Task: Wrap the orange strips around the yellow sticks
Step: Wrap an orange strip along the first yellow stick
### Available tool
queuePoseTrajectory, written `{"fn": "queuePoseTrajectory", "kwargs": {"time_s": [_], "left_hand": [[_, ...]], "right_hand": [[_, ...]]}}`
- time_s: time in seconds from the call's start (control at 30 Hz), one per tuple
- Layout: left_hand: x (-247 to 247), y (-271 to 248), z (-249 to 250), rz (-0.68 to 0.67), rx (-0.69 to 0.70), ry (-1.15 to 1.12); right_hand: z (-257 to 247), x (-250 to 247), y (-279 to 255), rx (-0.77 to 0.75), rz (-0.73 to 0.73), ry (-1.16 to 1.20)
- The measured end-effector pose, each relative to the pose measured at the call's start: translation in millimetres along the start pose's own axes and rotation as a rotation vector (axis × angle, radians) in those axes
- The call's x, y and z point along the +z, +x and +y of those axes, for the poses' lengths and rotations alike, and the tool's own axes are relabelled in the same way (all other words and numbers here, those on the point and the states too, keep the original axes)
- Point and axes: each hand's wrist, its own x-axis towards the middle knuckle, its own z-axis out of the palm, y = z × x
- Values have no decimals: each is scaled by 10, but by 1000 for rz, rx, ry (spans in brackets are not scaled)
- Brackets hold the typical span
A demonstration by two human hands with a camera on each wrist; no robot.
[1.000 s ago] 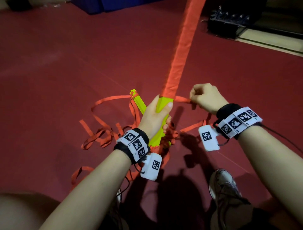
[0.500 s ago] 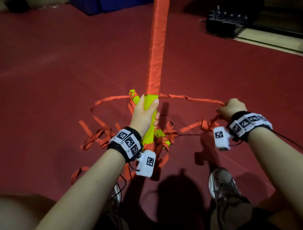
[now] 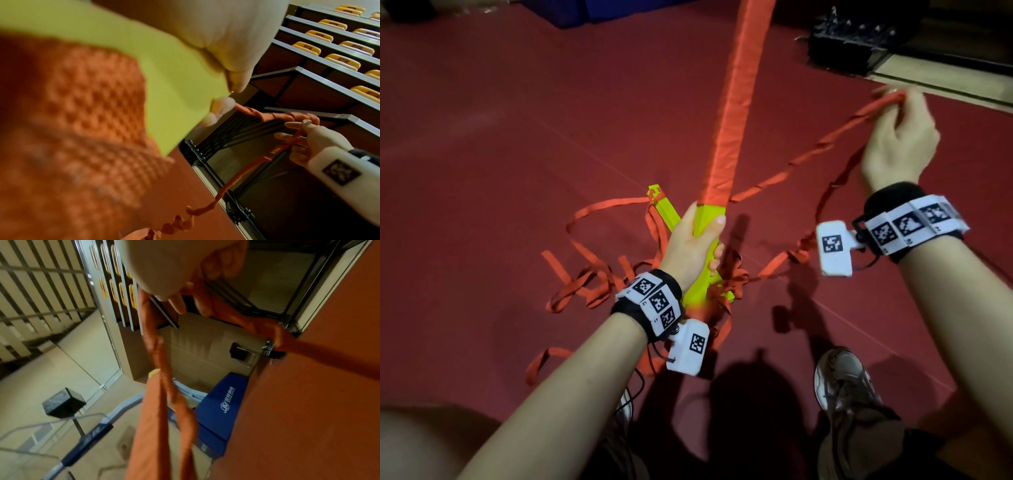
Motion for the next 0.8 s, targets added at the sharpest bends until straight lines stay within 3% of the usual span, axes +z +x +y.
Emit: {"fn": "queuePoseTrajectory", "kwargs": {"time_s": [0.17, 0.23, 0.3, 0.37, 0.43, 0.47, 0.5, 0.6, 0.67, 0.73, 0.8], "left_hand": [[29, -19, -5, -14, 0, -4], [38, -27, -11, -16, -2, -4], [48, -36, -9, -21, 1, 8], [53, -48, -13, -21, 1, 14], [67, -67, -2, -24, 1, 11], [75, -79, 1, -27, 1, 14], [84, -95, 12, -31, -2, 18], [88, -128, 26, -38, 4, 18], [85, -127, 18, -42, -2, 19], [77, -125, -3, -46, -22, 31], [90, -121, -31, -44, -57, 3]], "right_hand": [[-83, 17, 164, 512, -82, 543], [-98, 31, 196, 572, -134, 636], [-56, 45, 238, 384, -20, 561], [-76, -24, 207, 61, 127, 415], [-142, -61, 135, -261, 87, 294], [-197, -66, 102, -356, -17, 258], [-203, -23, 83, -357, -180, 181], [-105, 142, -42, -102, -839, -516], [-18, 174, -210, -14, -1127, -812], [-10, 211, -382, -38, -1192, -782], [-51, 318, -560, -72, -1191, -489]]}}
